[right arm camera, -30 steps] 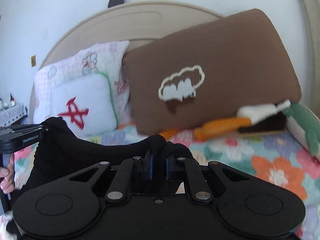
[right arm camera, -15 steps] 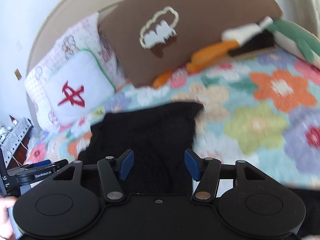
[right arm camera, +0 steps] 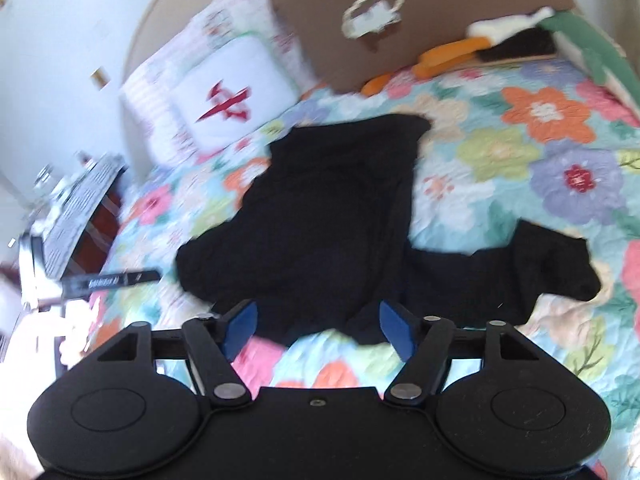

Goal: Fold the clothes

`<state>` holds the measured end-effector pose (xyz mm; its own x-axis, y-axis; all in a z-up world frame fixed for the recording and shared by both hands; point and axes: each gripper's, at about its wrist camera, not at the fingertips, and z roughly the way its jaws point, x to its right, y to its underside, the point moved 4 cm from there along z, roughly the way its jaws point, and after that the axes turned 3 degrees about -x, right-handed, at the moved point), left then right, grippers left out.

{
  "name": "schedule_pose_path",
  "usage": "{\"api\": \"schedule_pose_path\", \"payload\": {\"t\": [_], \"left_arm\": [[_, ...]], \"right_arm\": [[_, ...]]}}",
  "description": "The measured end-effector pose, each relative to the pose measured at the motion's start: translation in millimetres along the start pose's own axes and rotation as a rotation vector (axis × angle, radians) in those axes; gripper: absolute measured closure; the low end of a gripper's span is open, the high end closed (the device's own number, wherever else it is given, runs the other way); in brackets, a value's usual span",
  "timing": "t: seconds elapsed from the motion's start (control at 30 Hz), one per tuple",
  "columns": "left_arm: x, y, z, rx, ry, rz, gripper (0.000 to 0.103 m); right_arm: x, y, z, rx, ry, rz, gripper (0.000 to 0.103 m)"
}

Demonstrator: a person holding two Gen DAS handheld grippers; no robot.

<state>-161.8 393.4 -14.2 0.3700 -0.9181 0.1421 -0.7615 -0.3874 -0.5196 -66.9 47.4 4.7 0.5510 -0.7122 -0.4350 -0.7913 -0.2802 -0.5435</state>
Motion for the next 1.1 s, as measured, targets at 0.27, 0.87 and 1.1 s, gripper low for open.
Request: {"api": "schedule_pose_path", "payload": {"t": [0.27, 0.87, 1.1], "left_arm": [[36.7, 30.6, 98.8, -0.170, -0.058, -0.058, 0.021], [27.7, 35.2, 110.1, -0.134, -0.054, -0.061, 0.026], [16.0, 31.7, 94.7, -0.085, 0.054, -0.187, 0.022]], "right_arm": [[-54.1, 44.3, 97.7, 0.032, 0.025, -0.369, 0.059], [-78.7, 50.8, 191.5, -0.007, 0.095, -0.637, 0.098], [-77.5, 44.7, 147.6, 0.054, -0.075, -0.418, 0.099]]}}
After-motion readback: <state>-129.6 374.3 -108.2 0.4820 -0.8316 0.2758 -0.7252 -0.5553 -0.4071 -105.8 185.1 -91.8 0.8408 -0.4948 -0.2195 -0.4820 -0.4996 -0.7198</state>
